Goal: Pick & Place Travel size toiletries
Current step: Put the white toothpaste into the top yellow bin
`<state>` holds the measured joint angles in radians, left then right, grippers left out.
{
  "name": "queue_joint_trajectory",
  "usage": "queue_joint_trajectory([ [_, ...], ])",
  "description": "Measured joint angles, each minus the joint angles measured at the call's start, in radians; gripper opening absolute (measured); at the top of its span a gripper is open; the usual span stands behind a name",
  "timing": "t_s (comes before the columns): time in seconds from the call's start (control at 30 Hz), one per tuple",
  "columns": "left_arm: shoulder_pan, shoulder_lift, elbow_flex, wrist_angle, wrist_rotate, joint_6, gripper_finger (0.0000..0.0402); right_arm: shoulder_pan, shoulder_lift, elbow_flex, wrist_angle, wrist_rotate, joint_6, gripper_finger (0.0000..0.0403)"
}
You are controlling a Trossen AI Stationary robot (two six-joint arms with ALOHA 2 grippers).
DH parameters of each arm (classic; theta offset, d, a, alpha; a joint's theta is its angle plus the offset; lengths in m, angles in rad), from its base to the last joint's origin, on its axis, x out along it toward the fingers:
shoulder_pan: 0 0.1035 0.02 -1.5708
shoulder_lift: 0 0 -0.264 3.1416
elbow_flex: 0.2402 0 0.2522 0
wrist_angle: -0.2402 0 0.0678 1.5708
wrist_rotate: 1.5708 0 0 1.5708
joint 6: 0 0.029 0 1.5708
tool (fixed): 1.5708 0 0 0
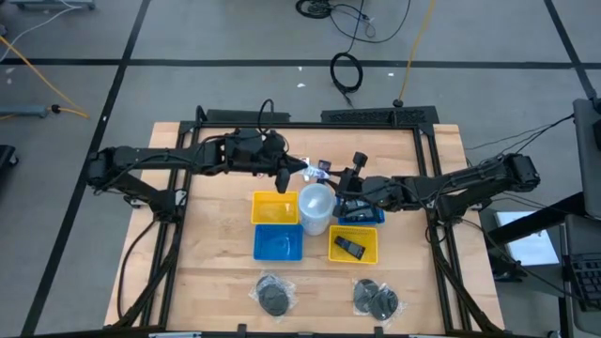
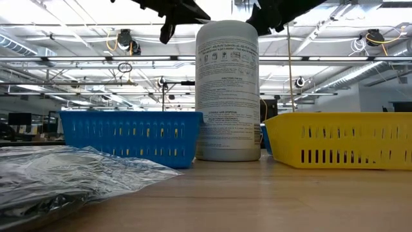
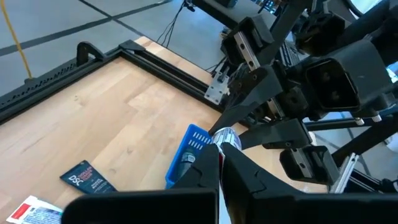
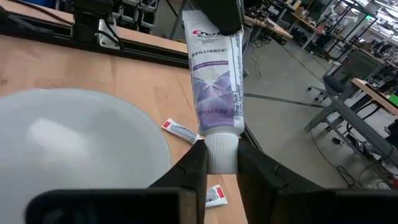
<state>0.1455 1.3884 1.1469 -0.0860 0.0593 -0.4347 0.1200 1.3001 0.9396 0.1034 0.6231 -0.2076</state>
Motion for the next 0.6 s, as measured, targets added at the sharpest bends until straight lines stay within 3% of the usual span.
queue_joint_trajectory([
  [0.23,-0.01,-0.009,0.0,-0.007,0.064,0.01,0.0,-0.002,-0.002,-0.001,0.005,0.023,0.008,0.0138],
  [0.6,-0.037,-0.05,-0.002,-0.06,0.026,0.027,0.0,0.02,-0.002,-0.001,0.002,0.005,-0.027,0.0119],
])
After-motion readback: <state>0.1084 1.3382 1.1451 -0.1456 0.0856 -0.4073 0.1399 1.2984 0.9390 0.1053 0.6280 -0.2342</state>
